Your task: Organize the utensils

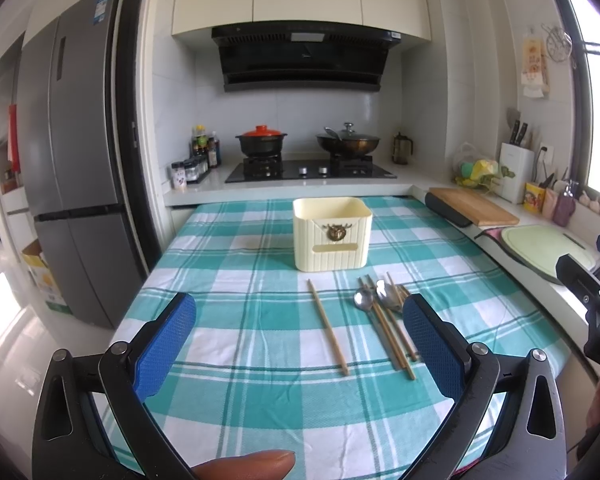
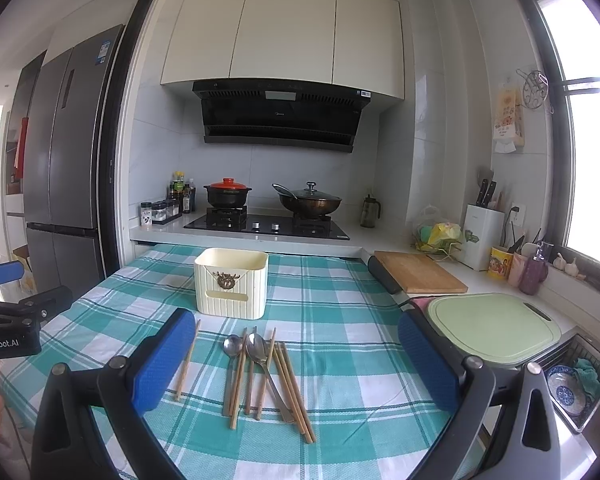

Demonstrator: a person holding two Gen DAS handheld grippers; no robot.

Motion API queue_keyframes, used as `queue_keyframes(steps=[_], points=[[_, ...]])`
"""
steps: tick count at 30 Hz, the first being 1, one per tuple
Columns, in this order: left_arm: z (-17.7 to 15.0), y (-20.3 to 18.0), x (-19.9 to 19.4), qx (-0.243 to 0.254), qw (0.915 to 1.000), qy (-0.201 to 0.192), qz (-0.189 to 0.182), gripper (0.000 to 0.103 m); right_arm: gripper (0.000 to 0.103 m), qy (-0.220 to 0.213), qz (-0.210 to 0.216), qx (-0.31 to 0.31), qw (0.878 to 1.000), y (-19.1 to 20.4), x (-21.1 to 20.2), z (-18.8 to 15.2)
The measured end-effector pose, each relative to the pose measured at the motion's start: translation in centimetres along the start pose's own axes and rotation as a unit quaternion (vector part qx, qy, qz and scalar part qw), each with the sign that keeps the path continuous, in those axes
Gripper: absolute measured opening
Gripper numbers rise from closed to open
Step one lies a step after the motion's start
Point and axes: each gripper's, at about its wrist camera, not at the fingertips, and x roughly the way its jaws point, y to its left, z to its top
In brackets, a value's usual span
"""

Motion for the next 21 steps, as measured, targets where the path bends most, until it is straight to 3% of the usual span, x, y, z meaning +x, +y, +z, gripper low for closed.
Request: queue_keyframes(steps=[21], points=[[0.0, 0.05, 0.08, -0.001, 1.0, 0.004, 0.0, 0.103, 0.103, 0.0, -0.001, 0.0, 1.0, -0.08, 0.07, -0.08]])
